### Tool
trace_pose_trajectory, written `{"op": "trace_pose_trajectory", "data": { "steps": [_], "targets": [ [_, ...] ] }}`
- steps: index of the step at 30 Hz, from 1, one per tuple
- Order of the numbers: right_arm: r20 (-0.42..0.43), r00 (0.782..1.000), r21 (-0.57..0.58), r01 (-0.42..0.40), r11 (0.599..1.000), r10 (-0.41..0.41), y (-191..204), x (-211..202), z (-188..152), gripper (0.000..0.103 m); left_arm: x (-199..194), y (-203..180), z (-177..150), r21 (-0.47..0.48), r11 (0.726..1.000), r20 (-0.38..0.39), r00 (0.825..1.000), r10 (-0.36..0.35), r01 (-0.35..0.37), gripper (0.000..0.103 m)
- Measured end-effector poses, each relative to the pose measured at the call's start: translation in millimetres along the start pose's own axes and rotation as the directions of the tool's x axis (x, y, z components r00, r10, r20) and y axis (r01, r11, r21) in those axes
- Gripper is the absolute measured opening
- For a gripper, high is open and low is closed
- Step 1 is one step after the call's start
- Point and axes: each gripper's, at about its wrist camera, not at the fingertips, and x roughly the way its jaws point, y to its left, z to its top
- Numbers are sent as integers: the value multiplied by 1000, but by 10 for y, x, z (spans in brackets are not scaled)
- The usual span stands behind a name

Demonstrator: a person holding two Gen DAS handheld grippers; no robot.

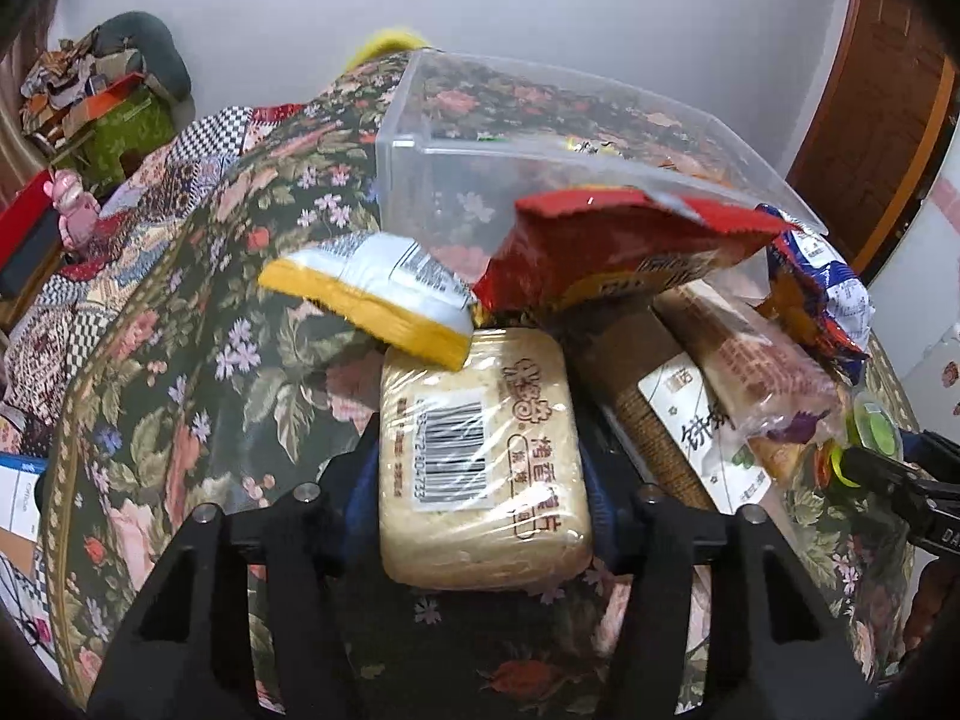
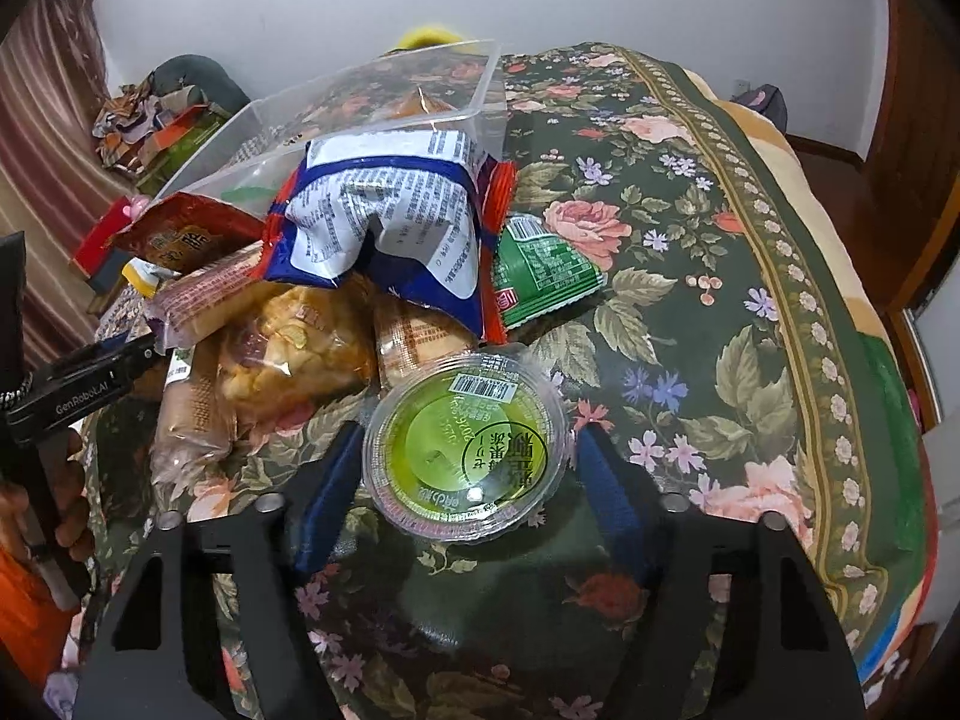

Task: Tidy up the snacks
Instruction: 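Grasp the green jelly cup with the right tool while the left grasps the cream cake bar, then place the jelly cup and cake bar into the clear box, opening both tools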

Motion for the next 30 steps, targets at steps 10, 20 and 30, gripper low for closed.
{"op": "trace_pose_trajectory", "data": {
  "steps": [10,20,30],
  "targets": [
    [9,1000,-12,-24,1000,24,98,-41,-23,52,-186,-13,-131,20,998,-10,998,-60,60,56],
    [89,995,-41,-37,998,40,208,-364,123,52,-635,-96,-137,60,995,55,995,-83,80,56],
    [185,981,-106,-41,993,61,371,-603,440,52,-988,-138,79,71,993,136,985,-103,94,56]
  ]
}}
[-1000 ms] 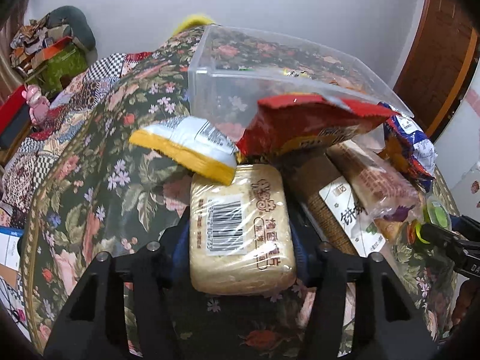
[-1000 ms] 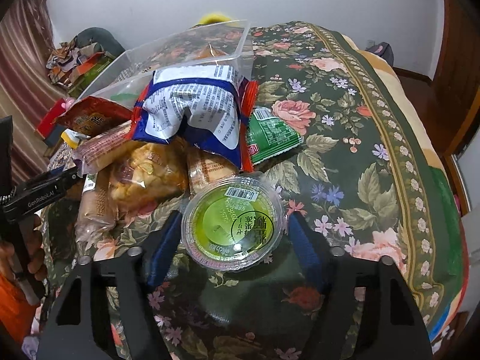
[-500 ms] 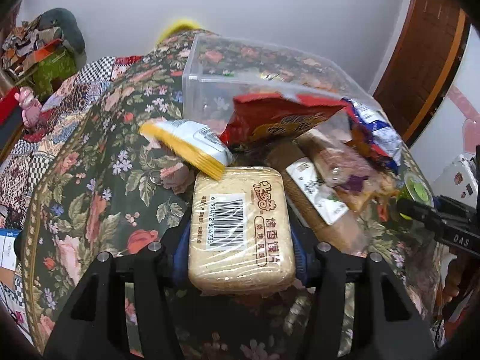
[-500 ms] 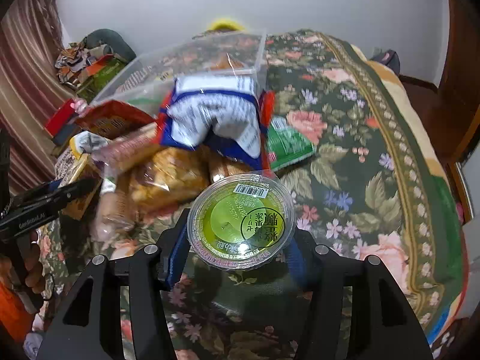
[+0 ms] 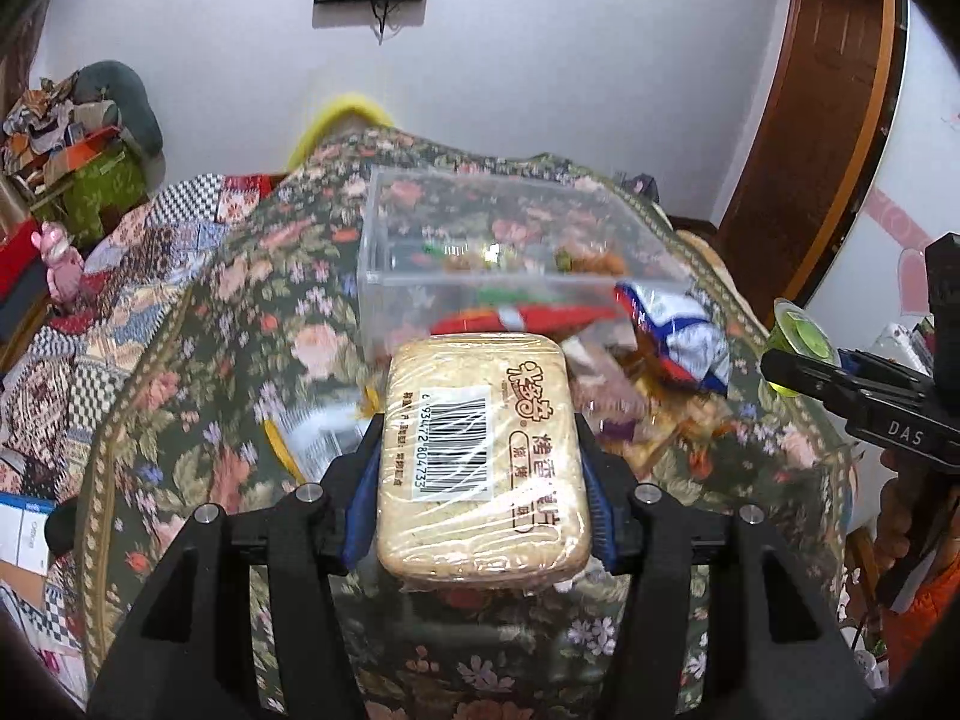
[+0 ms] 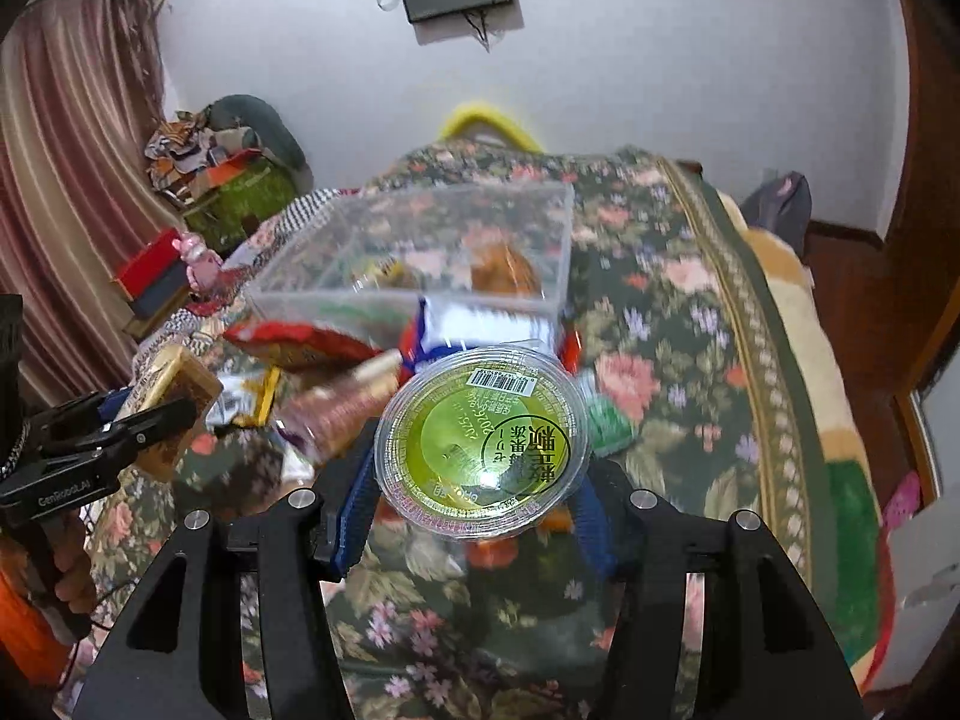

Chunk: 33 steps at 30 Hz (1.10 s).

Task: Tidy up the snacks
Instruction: 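Place the jelly cup and cake bar into the clear box, opening both tools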

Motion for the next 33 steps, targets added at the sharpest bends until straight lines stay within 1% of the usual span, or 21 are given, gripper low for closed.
{"op": "trace_pose_trajectory", "data": {
  "steps": [8,13,17,22,26,28,31,33],
  "targets": [
    [63,998,-46,-18,999,21,98,58,320,52,-72,26,382,18,1000,70,997,14,-16,56],
    [85,996,-71,-25,997,31,173,164,536,52,6,51,609,26,999,100,995,16,-19,56],
    [91,995,-96,-19,995,28,228,269,679,52,118,85,786,32,999,117,993,32,-36,56],
    [63,997,-102,-30,994,36,246,509,825,52,317,129,951,32,999,110,993,39,-42,56],
    [18,999,-100,-34,994,35,252,699,900,52,533,187,1040,18,999,78,997,29,-30,56],
    [-4,1000,-111,-24,994,23,272,807,926,52,656,219,1071,8,1000,56,998,15,-15,56],
    [-47,999,-144,9,990,-16,291,996,953,52,843,257,1111,4,1000,25,1000,16,-16,56],
    [-72,997,-148,9,989,-20,275,1070,966,52,930,265,1117,8,1000,10,1000,20,-20,56]
  ]
}}
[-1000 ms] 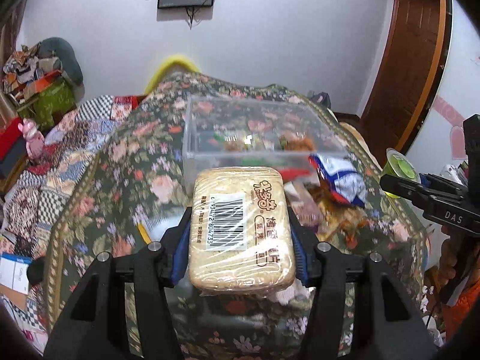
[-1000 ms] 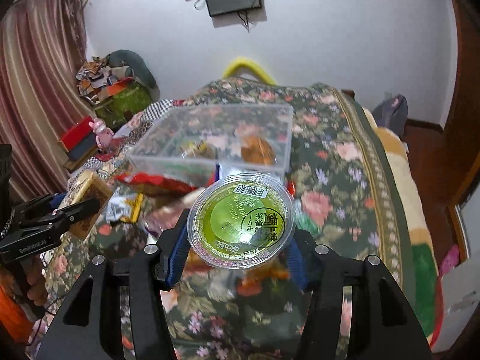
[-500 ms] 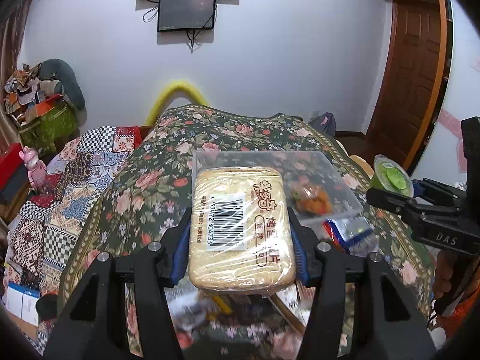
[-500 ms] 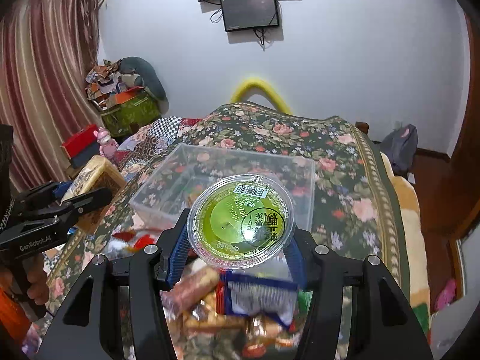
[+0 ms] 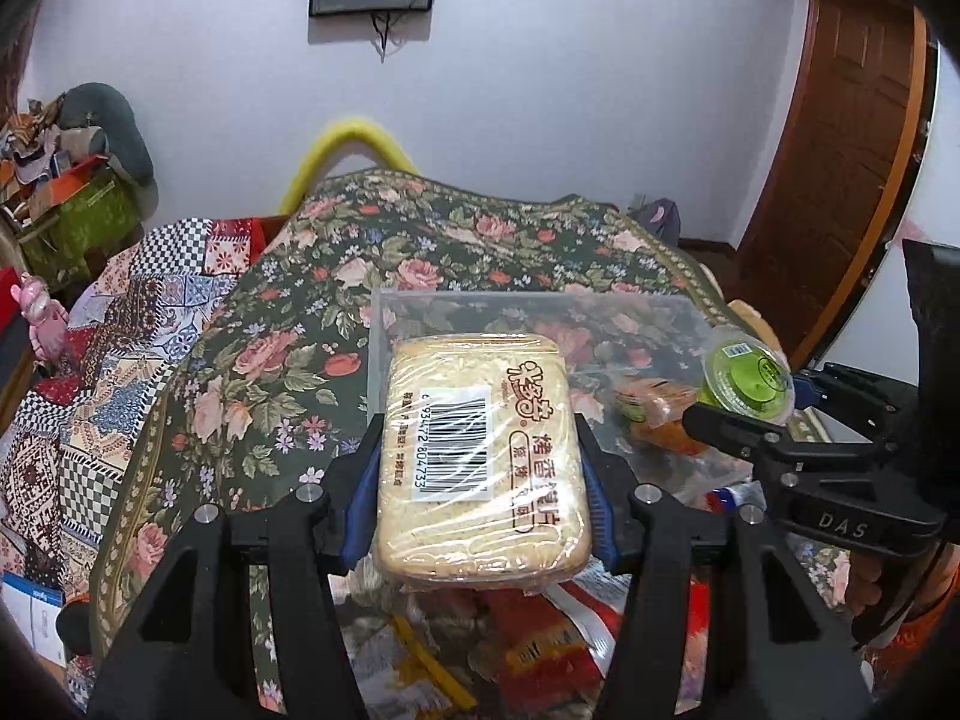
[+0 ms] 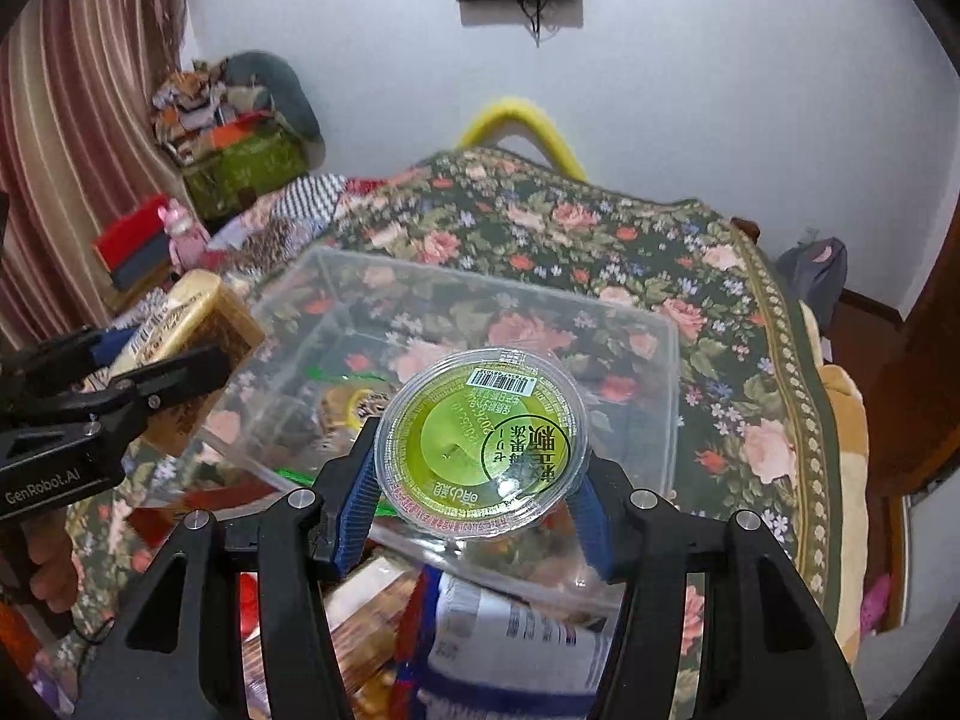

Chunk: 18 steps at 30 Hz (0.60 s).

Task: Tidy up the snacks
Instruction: 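Place the jelly cup and cake bar into the clear box, opening both tools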

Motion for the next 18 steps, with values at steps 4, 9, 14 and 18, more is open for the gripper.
{"op": "trace_pose_trajectory", "data": {
  "steps": [4,9,14,18],
  "targets": [
    [-44,999,13,-18,1000,19,-31,118,11,53,151,36,14,-2,1000,-25,1000,4,-4,56],
    [-88,995,21,-46,999,48,-12,221,13,53,314,85,7,-27,1000,-63,998,-2,1,56],
    [-83,995,14,-55,998,56,19,182,20,56,313,75,10,-12,1000,-55,998,10,-11,56],
    [-32,999,-2,-28,1000,28,36,53,51,68,227,60,20,3,1000,-40,999,11,-11,56]
  ]
}}
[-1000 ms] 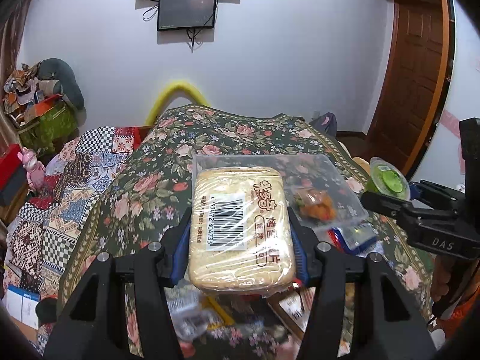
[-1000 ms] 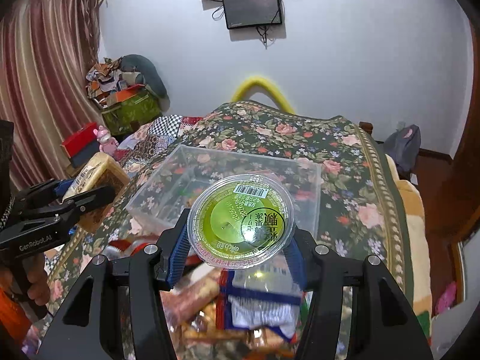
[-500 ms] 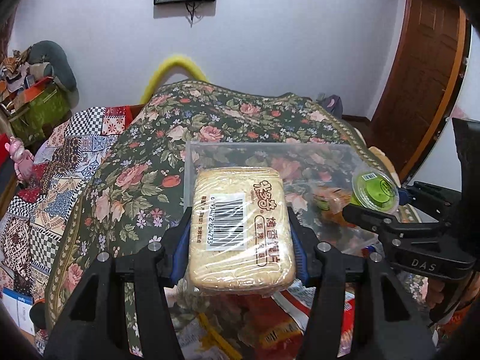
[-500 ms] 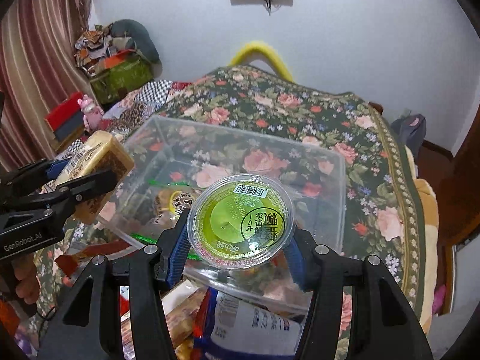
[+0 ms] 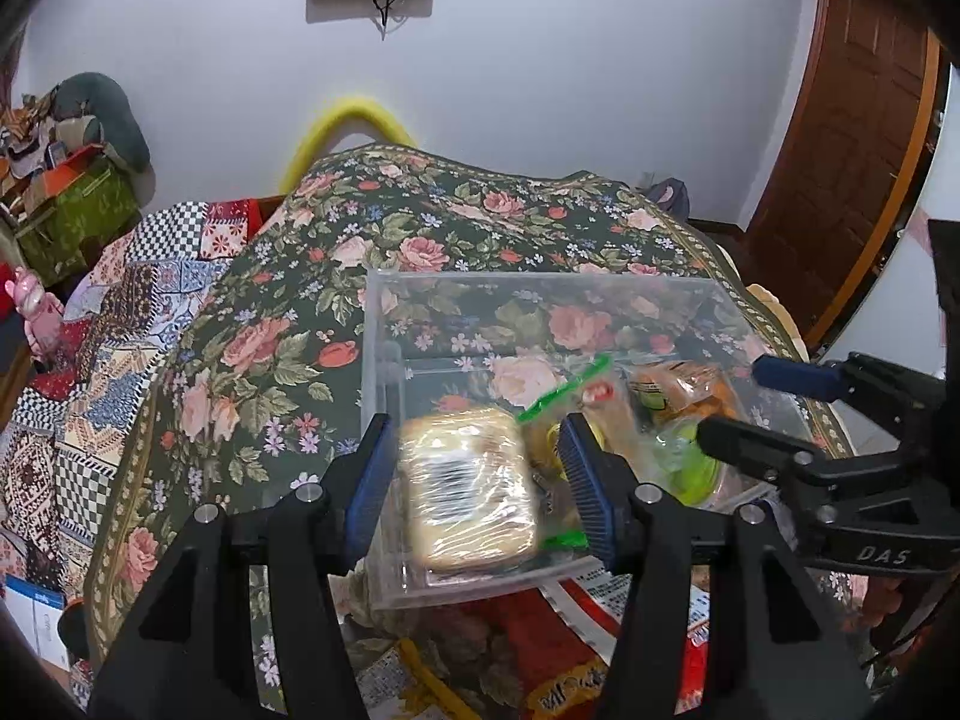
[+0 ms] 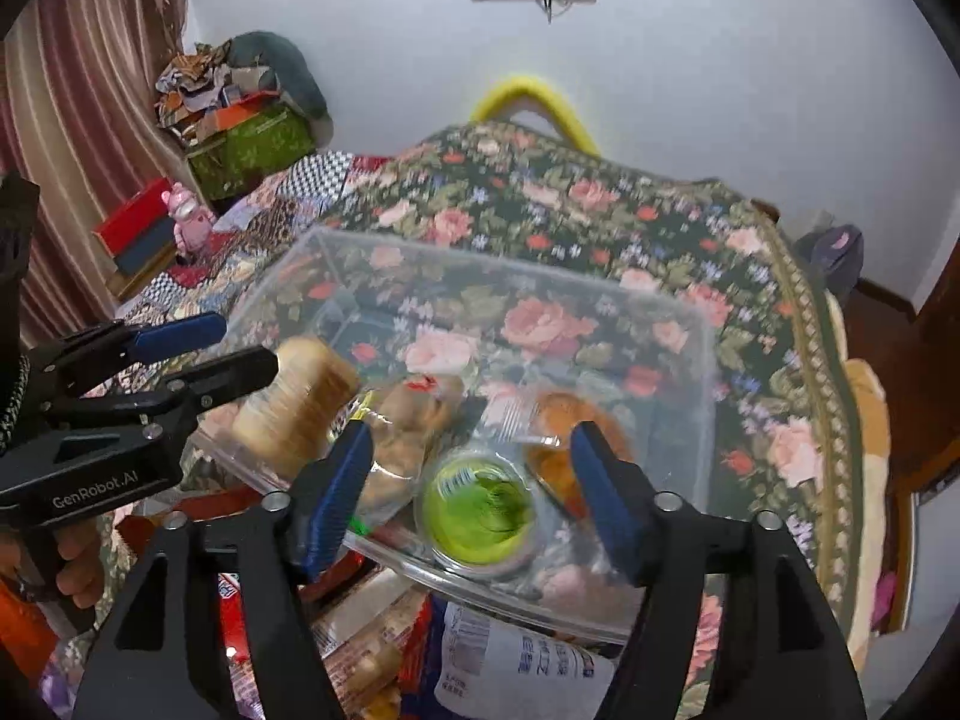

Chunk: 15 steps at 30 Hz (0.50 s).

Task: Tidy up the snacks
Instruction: 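Place the jelly cup and cake bar into the clear box, opening both tools, then grasp the blue-and-white pack with the right tool while the left grasps the white-yellow pack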

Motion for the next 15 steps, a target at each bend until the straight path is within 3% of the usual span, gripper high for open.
{"op": "trace_pose_trajectory", "data": {
  "steps": [10,15],
  "targets": [
    [95,995,-3,-5,1000,5,2,-413,-102,72,-413,141,-141,-14,1000,32,999,3,-2,57],
    [115,993,1,-4,1000,4,-19,-558,-262,77,-562,253,-308,-19,1000,26,1000,12,-12,65]
  ]
}}
